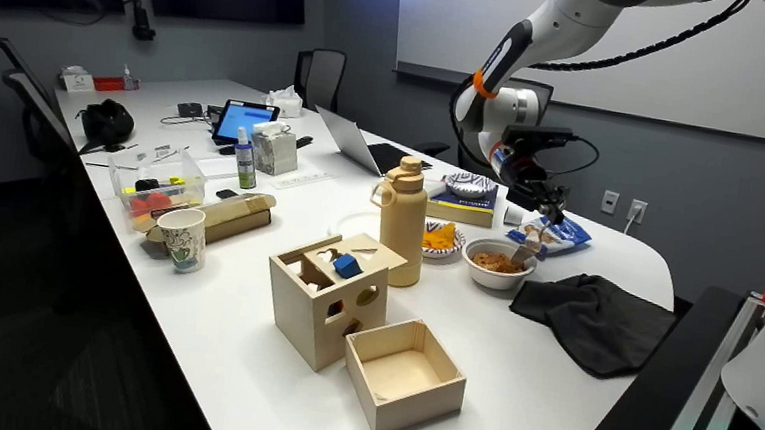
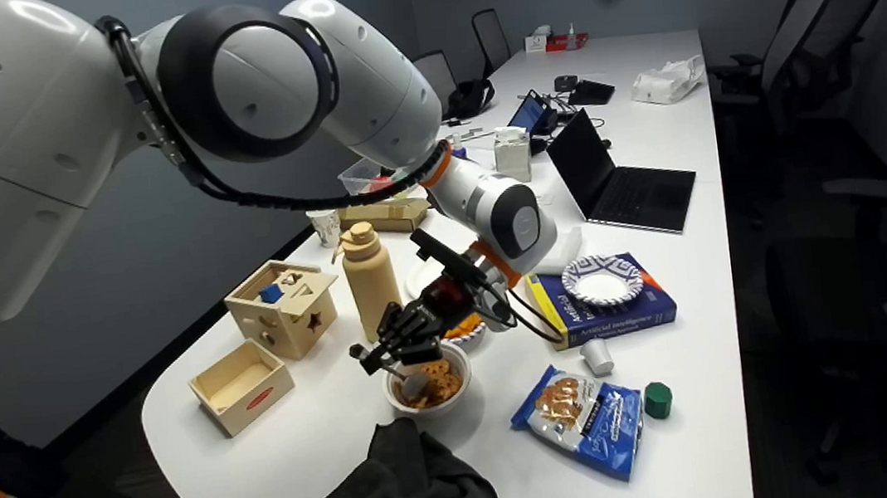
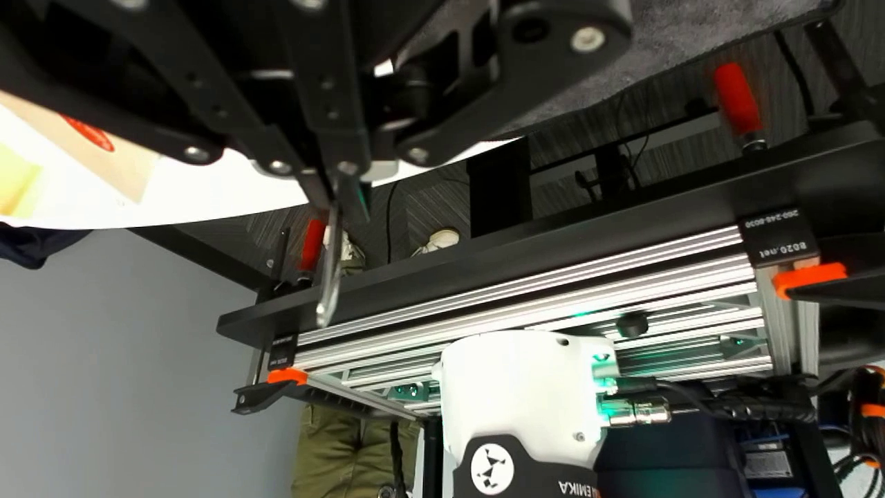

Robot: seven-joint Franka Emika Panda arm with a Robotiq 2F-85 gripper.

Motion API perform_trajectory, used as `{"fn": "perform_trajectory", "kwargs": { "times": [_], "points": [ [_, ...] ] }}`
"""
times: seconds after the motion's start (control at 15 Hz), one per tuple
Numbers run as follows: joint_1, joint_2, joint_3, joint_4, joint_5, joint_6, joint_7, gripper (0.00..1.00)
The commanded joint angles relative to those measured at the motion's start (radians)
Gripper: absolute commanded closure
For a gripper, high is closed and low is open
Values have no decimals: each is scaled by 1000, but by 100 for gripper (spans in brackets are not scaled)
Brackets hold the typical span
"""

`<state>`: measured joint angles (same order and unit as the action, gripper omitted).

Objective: Use the silver spatula to stir the contents of the white bowl

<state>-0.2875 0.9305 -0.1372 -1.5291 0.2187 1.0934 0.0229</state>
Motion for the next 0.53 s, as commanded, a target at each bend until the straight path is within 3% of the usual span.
{"fn": "perform_trajectory", "kwargs": {
  "times": [0.0, 0.47],
  "points": [
    [7, 10, 6, 26, 20, 30, -21, 99],
    [-5, -18, 49, 9, 9, 63, -172, 99]
  ]
}}
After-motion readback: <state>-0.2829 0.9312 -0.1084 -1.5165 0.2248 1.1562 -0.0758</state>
